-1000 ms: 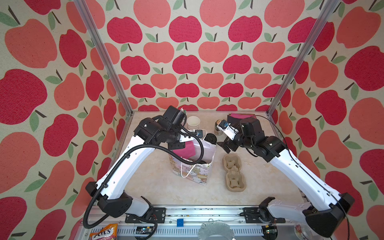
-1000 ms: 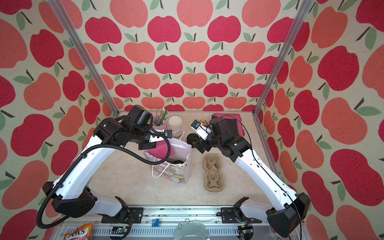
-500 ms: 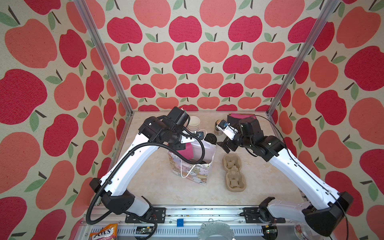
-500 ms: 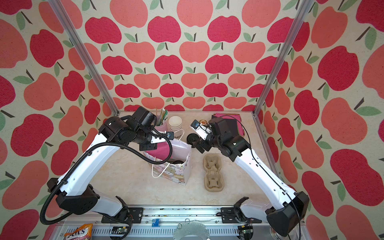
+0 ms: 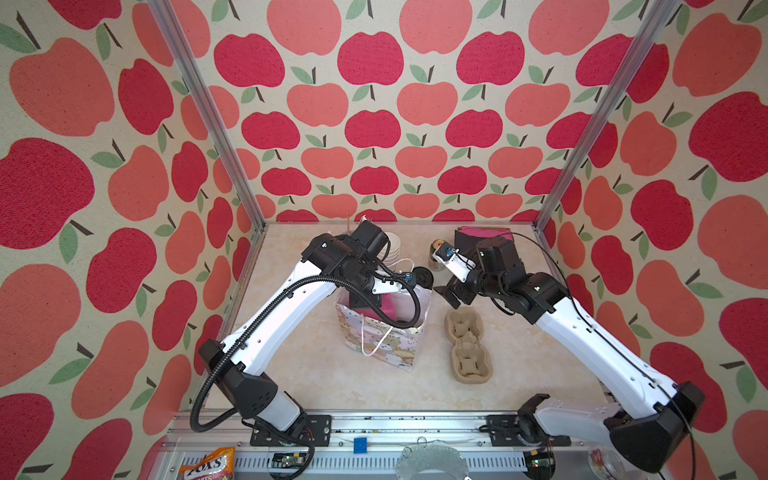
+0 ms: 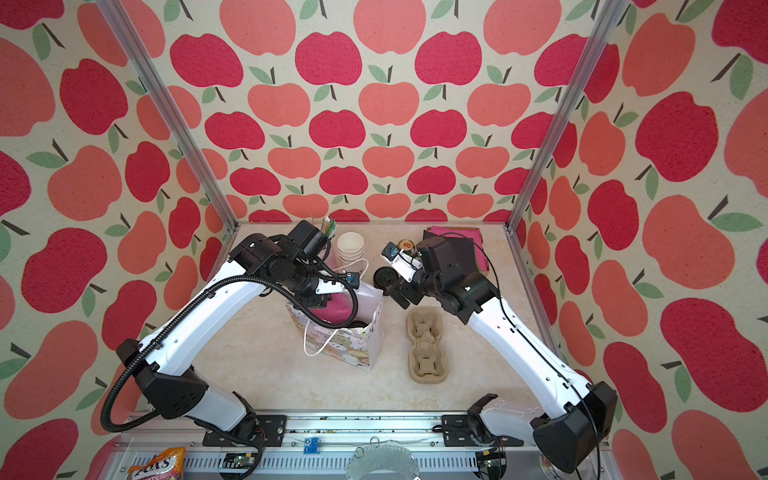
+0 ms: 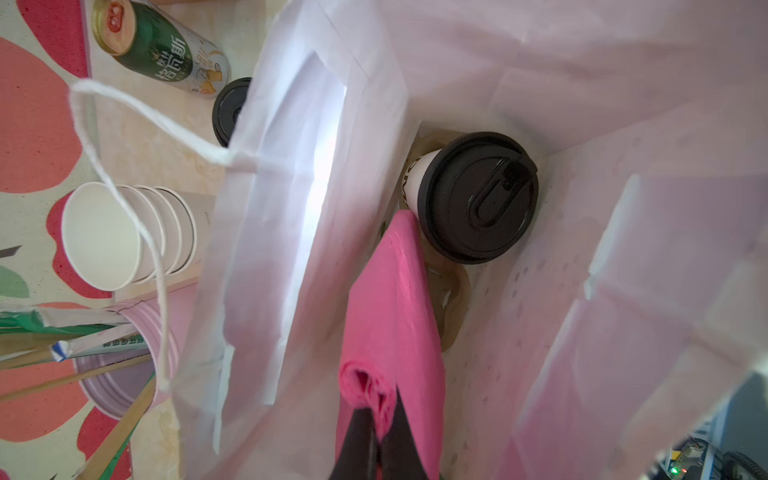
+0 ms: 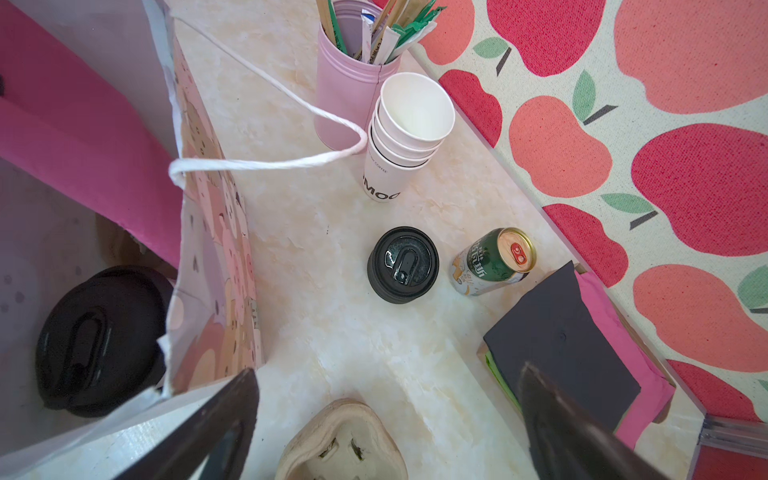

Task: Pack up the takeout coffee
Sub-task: 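Push the pink napkin down into the bag and open the left gripper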

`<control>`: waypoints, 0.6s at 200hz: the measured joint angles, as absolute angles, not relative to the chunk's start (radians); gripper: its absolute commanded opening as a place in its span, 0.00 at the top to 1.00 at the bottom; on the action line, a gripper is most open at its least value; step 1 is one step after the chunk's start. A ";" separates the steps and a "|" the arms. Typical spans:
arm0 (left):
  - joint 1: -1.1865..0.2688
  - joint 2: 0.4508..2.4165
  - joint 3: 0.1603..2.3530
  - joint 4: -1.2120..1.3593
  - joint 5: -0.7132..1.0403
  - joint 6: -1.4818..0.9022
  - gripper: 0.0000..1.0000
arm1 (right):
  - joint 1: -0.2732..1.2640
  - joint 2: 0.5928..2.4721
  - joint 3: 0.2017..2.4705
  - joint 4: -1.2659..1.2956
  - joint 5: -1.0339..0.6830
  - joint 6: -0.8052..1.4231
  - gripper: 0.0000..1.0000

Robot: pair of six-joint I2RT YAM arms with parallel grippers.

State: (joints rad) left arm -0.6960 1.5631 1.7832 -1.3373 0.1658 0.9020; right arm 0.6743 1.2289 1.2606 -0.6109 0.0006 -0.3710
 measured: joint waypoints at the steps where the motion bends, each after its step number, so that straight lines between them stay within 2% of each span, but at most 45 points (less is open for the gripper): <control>1: -0.696 1.565 1.783 -1.337 0.167 0.902 1.00 | 0.674 1.229 1.261 -0.611 0.001 -0.371 0.01; 120: -0.657 1.650 1.748 -1.291 0.220 0.905 1.00 | 0.674 1.232 1.251 -0.615 0.011 -0.374 0.01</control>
State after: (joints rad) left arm -0.6575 1.6505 1.7485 -1.2911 0.2195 0.9051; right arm 0.6743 1.2320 1.2514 -0.6151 0.0109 -0.3740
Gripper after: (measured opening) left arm 0.045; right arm 0.992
